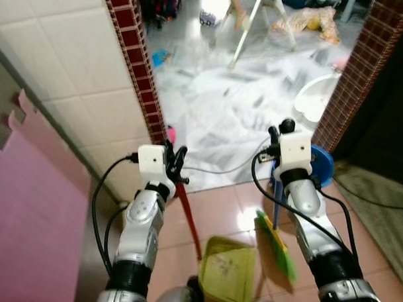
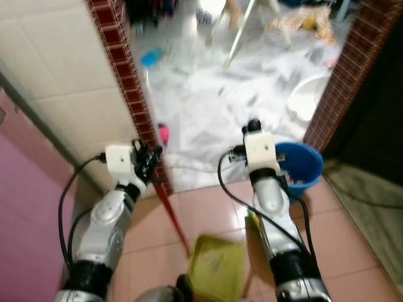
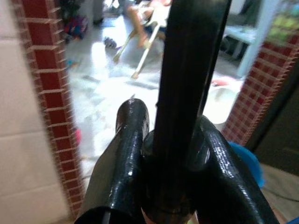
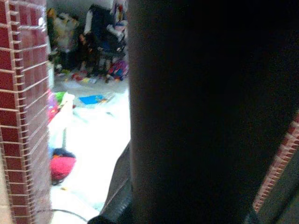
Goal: Sweep floor
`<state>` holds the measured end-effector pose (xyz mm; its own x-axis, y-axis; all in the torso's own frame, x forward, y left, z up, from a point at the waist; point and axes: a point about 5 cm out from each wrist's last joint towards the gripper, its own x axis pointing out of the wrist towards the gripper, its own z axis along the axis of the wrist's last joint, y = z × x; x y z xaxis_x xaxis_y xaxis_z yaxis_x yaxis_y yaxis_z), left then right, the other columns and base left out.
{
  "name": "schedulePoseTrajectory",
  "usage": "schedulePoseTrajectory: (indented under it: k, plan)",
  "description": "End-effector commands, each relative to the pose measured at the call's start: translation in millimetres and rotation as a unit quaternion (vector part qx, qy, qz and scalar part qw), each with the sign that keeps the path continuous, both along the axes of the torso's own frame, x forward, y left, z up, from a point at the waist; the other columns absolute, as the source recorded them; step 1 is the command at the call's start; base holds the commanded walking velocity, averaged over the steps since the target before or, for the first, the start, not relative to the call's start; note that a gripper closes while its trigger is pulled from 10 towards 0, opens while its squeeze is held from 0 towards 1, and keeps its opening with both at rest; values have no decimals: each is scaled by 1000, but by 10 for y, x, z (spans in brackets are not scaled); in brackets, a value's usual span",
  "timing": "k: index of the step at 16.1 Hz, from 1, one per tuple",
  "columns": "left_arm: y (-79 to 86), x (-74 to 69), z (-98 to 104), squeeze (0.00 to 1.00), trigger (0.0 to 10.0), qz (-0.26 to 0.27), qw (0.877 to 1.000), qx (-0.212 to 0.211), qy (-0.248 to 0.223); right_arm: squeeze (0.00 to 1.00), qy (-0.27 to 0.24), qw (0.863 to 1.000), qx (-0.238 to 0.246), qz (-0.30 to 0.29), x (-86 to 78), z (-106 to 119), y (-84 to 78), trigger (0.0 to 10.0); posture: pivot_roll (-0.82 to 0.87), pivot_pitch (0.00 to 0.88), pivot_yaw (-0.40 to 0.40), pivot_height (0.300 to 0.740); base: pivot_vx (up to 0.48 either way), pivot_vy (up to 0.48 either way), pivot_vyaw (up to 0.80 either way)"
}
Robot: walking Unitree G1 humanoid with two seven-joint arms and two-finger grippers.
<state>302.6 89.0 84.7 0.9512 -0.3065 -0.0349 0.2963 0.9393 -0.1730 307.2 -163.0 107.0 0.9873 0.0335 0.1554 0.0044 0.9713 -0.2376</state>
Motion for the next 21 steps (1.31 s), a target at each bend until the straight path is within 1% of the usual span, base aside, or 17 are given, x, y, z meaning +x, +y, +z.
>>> schedulePoseTrajectory:
  k: [1,4,7,8,9,10,12,13,14,15,17,19,21]
  plan:
    - [-22,43,86,0,10000,-5,1000,-13,-13,0,-31,999,-18,7,14,134,-7,10000,-82,0,65,740,0,-465,0]
    - [-11,49,85,0,10000,-2,1000,-13,-13,0,-35,999,-24,8,8,140,-7,10000,-87,0,82,740,0,-467,0]
    - [-10,59,93,0,10000,-3,1000,-14,-14,0,-50,998,-28,12,43,214,4,10000,-88,0,87,740,0,-412,0]
    - [-12,66,104,0,10000,-2,1000,-17,-17,0,-52,998,-29,13,43,222,5,10000,-88,0,87,740,0,0,0]
    - [17,79,141,0,10000,12,999,-23,-27,0,-55,998,-36,16,27,233,2,10000,-88,0,86,740,0,0,0]
    - [31,87,165,0,10000,15,999,-16,-35,0,-60,997,-44,18,12,247,-4,10000,-88,0,86,740,0,0,0]
    - [90,110,283,0,10000,29,998,-27,-59,0,-89,993,-73,30,-36,358,-8,10000,-90,0,83,740,0,0,0]
    - [129,112,328,0,10000,39,996,-26,-70,0,-97,992,-75,27,-53,401,-33,10000,-94,0,82,740,0,0,0]
    - [200,108,386,0,10000,53,995,-30,-83,0,-100,992,-76,23,-76,435,-91,10000,-96,0,80,740,0,0,0]
    - [219,106,390,0,10000,57,994,-26,-85,0,-95,992,-77,18,-80,417,-123,10000,-97,0,78,740,0,0,0]
    - [296,106,399,0,10000,77,993,-33,-89,0,-83,993,-80,7,-90,366,-199,10000,-97,0,75,740,0,0,0]
    - [348,114,428,0,10000,94,990,-39,-93,0,-82,993,-81,4,-94,378,-214,10000,-99,0,71,740,0,0,0]
    - [382,119,506,0,10000,107,988,-46,-101,0,-85,993,-82,2,-98,412,-220,10000,-100,0,66,740,0,0,-431]
